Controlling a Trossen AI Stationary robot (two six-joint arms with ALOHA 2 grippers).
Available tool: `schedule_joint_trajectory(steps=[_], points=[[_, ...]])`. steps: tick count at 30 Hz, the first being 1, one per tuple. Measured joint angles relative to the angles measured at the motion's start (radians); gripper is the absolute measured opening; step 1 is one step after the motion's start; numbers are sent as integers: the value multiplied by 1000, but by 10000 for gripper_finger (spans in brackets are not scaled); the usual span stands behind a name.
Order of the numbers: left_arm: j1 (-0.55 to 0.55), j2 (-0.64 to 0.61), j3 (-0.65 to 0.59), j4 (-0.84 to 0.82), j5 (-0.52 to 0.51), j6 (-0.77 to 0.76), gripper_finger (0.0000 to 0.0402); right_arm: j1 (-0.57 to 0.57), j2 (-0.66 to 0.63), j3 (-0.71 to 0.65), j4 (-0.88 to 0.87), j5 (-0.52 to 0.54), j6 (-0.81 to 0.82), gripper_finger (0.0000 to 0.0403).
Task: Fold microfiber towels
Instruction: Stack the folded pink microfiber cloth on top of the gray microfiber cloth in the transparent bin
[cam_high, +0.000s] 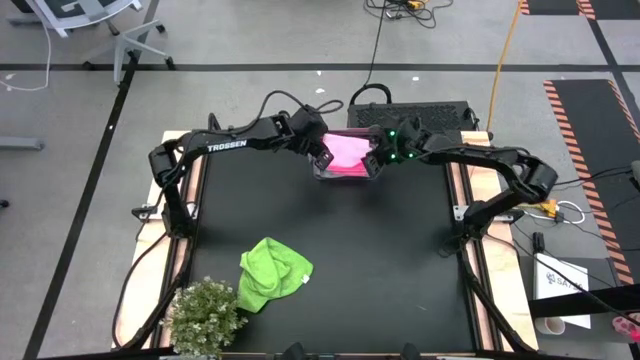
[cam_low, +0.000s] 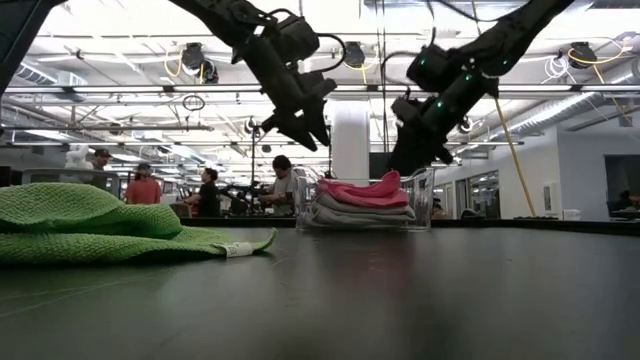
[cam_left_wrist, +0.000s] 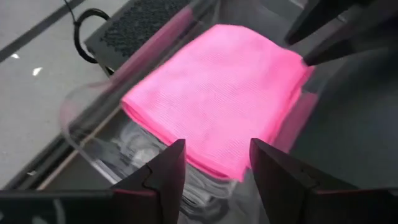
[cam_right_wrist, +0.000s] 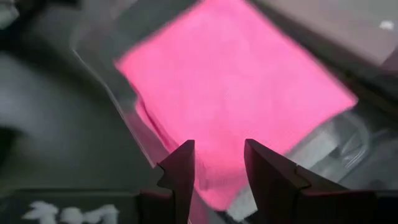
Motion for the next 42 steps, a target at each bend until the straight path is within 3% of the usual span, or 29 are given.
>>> schedule_joint_trajectory(steps=[10, 16, 18, 23, 28, 34, 42], points=[[-50, 0, 0, -57, -8, -34, 172, -20, 72, 3, -3, -1, -88, 130], [-56, -23, 2, -66, -15, 5, 173, -27, -16, 61, -91, -54, -49, 121], [-55, -35, 44, -98, -24, 52, 166, -8, -70, 122, -206, -62, -84, 101], [-71, -45, 215, -295, -41, 180, 106, 63, -170, 312, -548, 3, -192, 12], [-86, -29, 354, -295, -35, 238, 13, 160, -288, 450, -733, 26, -111, 2], [-64, 79, 432, -196, 8, 240, 3, 282, -500, 496, -680, 151, 5, 0], [-37, 333, 642, -309, 39, 254, 2, 336, -640, 494, -672, 230, 84, 0]])
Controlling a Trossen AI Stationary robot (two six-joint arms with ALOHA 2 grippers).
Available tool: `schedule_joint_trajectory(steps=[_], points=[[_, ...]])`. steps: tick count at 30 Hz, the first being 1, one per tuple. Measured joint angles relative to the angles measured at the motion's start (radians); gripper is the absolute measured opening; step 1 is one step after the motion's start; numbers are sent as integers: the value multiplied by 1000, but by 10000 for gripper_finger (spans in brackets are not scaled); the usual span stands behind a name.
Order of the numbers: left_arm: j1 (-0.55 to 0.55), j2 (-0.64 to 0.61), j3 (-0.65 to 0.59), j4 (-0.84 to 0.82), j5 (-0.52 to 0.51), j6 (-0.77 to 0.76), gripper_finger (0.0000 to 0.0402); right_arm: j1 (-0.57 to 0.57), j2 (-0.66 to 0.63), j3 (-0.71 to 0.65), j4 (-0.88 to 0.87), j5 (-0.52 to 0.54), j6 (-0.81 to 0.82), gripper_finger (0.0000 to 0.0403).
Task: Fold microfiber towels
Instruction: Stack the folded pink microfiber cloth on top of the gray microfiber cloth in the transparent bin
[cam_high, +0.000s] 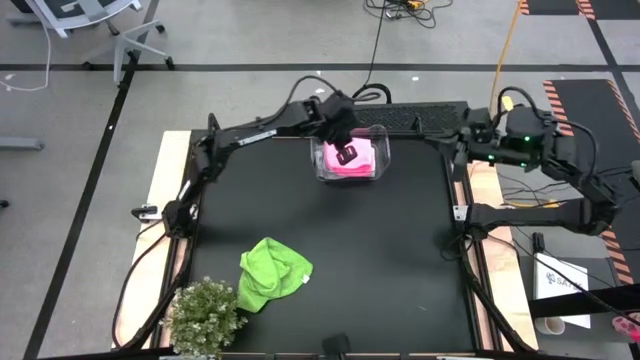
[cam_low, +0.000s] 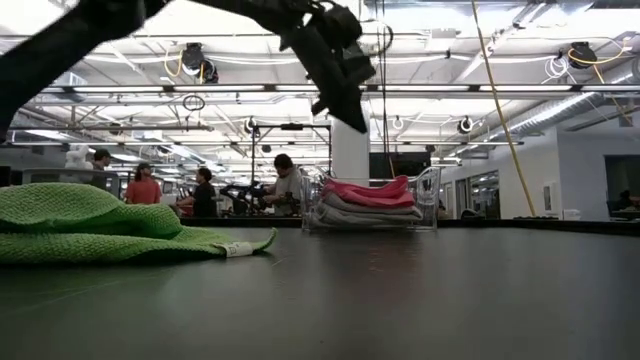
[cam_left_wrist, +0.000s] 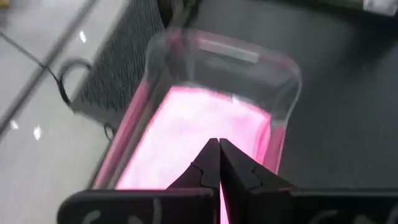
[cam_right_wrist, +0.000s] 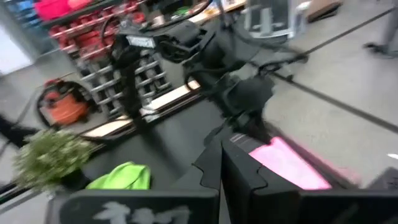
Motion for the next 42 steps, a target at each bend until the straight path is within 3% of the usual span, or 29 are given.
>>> schedule_joint_trajectory(steps=[6, 13, 25, 35, 39, 42], points=[[36, 155, 194, -250, 35, 24, 1, 0, 18, -1, 1, 21, 7, 0], [53, 196, 191, -245, 52, 35, 1, -2, 96, -1, 23, 113, 26, 0], [53, 334, 187, -323, 12, 43, 0, -3, 191, -2, 88, 84, 23, 0], [48, 313, 193, -333, -76, 35, 1, -14, 229, -2, 86, 84, -50, 0], [41, 212, 193, -310, -76, 5, 1, -59, 301, -2, 85, 72, -123, 0], [20, 113, 195, -331, -75, -12, 2, -132, 380, -2, 71, -3, -199, 0]])
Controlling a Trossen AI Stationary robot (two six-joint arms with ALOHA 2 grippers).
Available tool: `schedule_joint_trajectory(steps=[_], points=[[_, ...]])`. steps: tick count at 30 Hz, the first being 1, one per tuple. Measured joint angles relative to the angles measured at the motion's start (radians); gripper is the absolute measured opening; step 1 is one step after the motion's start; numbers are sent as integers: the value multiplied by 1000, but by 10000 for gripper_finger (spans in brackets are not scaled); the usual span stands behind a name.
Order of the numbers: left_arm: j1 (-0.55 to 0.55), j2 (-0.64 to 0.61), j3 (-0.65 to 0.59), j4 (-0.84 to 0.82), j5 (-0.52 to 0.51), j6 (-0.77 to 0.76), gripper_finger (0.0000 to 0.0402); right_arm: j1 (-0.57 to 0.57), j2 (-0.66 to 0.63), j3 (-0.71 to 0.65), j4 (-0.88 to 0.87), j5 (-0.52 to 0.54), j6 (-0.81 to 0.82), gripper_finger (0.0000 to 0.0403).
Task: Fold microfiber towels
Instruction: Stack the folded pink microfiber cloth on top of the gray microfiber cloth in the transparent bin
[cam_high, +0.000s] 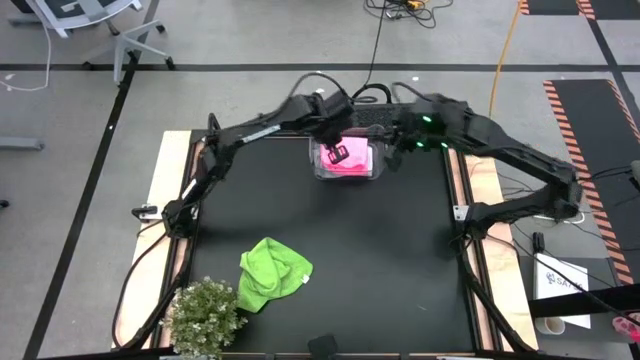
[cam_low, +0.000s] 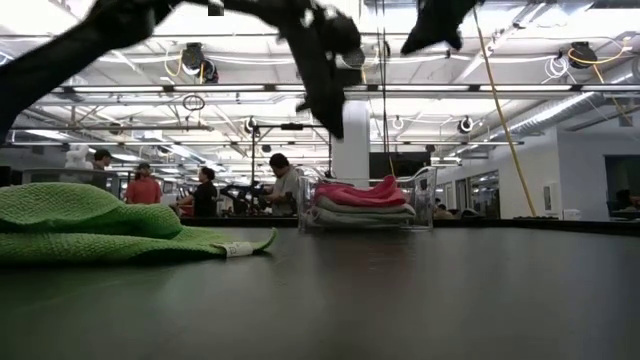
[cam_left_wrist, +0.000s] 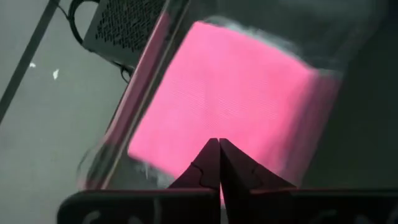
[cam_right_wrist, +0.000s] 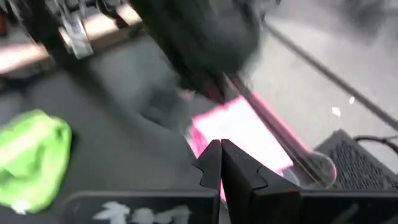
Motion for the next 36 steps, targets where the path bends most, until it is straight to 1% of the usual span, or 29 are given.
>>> schedule_joint_trajectory(steps=[4, 8, 10, 13, 15, 18, 22, 26, 33, 36], points=[[-36, -124, 0, -128, -13, -24, 2, -113, 155, 1, -39, -111, -122, 0], [-70, -240, 0, -286, -99, -53, 2, -200, 330, 0, -93, -225, -193, 0], [-88, -300, 0, -350, -152, -79, 2, -220, 407, 0, -113, -229, -234, 0], [-108, -376, 0, -432, -224, -133, 2, -220, 495, 0, -105, -227, -278, 0], [-114, -422, 0, -430, -252, -161, 3, -210, 532, 0, -103, -229, -285, 0], [-120, -495, 0, -430, -268, -169, 3, -189, 554, 11, -101, -226, -298, 0], [-123, -561, 0, -431, -332, -212, 3, -165, 545, 100, -98, -227, -323, 0], [-121, -592, 0, -431, -354, -217, 3, -155, 566, 183, -95, -227, -366, 0], [-116, -596, 0, -431, -352, -218, 3, -152, 696, 275, -100, -225, -397, 0], [-116, -594, 0, -431, -338, -217, 3, -159, 742, 288, -124, -225, -412, 0]])
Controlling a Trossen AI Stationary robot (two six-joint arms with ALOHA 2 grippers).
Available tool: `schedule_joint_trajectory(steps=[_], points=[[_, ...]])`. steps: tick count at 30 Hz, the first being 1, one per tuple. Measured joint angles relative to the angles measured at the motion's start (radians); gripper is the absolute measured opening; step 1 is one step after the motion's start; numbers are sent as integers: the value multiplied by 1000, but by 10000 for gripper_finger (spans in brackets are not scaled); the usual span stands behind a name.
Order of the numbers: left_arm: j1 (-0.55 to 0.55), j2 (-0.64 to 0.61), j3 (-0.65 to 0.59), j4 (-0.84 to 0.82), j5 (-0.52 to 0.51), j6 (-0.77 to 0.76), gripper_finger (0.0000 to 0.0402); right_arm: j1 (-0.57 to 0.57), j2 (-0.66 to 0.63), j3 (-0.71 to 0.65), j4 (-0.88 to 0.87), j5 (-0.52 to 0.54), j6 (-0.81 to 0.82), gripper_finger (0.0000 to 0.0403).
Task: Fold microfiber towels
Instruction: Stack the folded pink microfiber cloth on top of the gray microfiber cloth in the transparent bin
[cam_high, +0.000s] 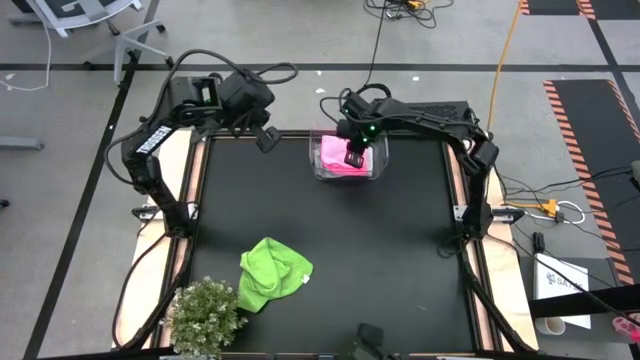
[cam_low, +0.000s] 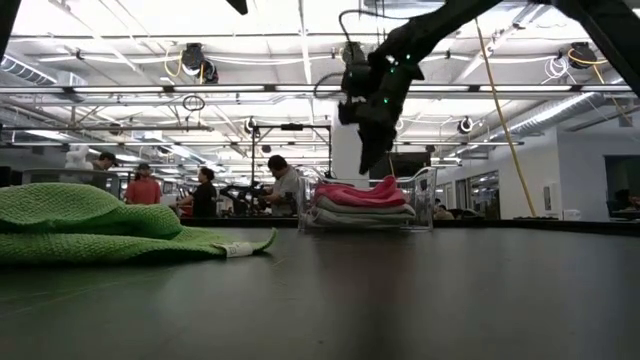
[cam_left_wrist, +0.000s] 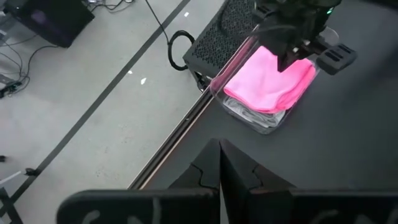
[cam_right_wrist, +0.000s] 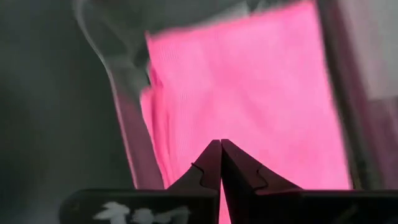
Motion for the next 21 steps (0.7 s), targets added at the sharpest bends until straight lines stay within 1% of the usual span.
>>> schedule_joint_trajectory(steps=[4, 6, 14, 21], points=[[-1, 0, 0, 0, 5, 0, 3, -17, 39, 0, -122, 3, -26, 0], [-1, 0, 0, 0, 5, 1, 3, -27, 51, 0, -148, 6, -42, 0], [-1, 0, 0, 1, 5, 10, 3, -51, 53, -18, -155, 6, -44, 0], [-1, 0, 0, 1, 3, 9, 3, -53, 53, -104, -134, 3, -38, 0]])
